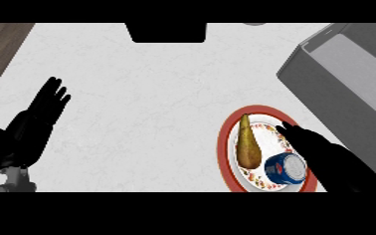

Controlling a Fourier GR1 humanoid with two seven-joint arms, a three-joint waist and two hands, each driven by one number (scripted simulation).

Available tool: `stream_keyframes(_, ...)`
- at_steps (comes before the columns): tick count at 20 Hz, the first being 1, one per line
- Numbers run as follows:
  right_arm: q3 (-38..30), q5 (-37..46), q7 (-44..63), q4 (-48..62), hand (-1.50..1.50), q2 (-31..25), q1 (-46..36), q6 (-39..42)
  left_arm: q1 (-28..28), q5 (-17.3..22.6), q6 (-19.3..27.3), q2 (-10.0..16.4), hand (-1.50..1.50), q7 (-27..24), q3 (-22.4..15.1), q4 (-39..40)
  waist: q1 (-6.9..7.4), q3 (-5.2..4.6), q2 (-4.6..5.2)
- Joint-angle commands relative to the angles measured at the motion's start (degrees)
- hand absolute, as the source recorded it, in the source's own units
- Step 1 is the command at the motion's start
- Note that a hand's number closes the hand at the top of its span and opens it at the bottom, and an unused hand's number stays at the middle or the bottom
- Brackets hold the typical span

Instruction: Pick the can from the plate and place it in the cardboard box

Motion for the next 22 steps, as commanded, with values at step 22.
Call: stream_keyframes(22, 0.48, 16.15, -8.74, 10.8, -1.5, 8.49, 2.04, 2.63, -2.67, -6.01, -2.59, -5.37, 0.0, 0.9, 2.79, 1.85, -0.16, 0.0, 0.01)
